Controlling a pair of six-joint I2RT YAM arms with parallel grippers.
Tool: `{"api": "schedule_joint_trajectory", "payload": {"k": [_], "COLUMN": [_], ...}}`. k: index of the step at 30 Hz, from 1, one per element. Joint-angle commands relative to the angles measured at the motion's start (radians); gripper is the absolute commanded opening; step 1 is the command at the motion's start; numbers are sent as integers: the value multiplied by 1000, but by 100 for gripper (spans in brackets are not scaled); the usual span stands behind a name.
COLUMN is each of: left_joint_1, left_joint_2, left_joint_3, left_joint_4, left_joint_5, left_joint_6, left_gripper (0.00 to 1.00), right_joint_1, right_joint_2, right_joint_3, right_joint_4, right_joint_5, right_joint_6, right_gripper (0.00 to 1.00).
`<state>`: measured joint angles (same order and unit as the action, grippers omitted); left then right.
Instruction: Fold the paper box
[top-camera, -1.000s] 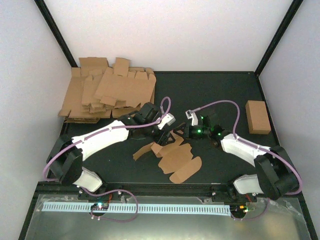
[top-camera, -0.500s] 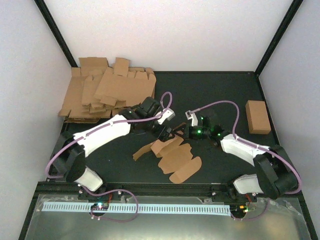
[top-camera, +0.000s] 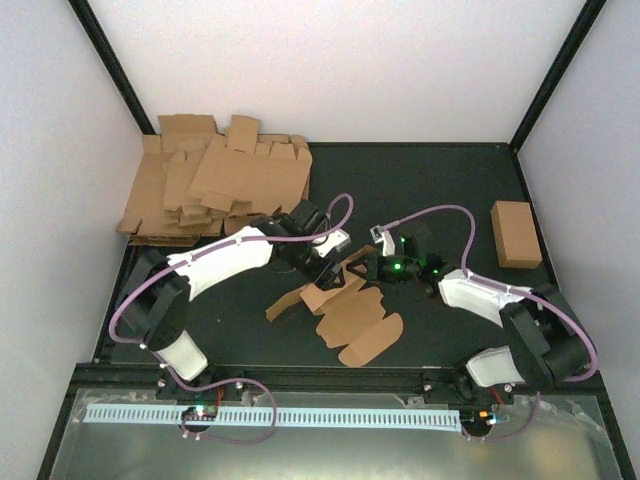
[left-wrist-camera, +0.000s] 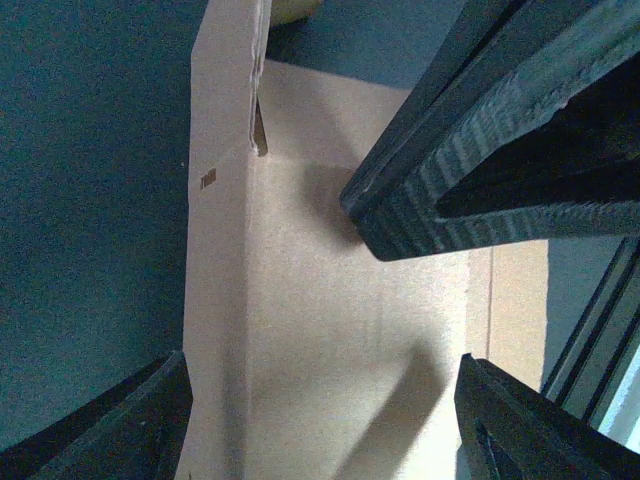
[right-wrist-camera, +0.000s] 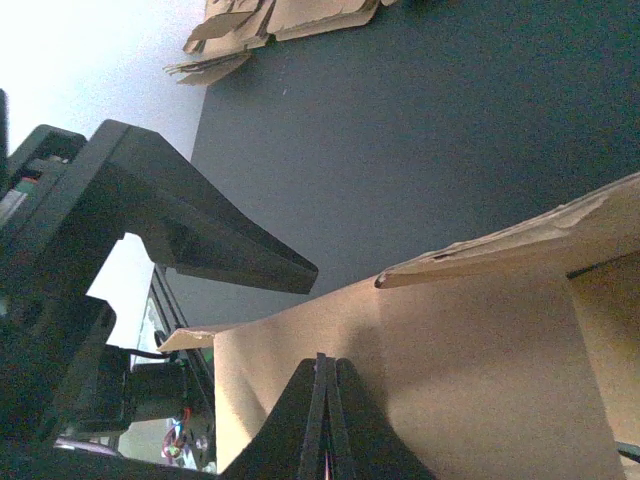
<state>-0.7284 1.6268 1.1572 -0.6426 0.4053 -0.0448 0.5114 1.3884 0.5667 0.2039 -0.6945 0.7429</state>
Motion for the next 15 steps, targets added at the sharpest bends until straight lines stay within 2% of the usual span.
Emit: {"api": "schedule_joint_trajectory", "payload": {"k": [1,7,15], "left_joint_1": [3,3,3], "left_joint_2": [21,38,44], "left_joint_3": [38,35,34], "left_joint_4": [-29,-26,-20], "left_joint_5": [-15,-29,-40], "left_joint_6": [30,30,31], "left_gripper": [73,67,64], "right_joint_1": [5,6,6], "right_joint_2": [7,10,-32], "right_joint_3": [-5,-3,13], "right_joint_4": [31,35,2], "right_joint_5": [-12,-15,-5], "right_joint_6": [6,6,-2], "right_gripper": [3,3,8]}}
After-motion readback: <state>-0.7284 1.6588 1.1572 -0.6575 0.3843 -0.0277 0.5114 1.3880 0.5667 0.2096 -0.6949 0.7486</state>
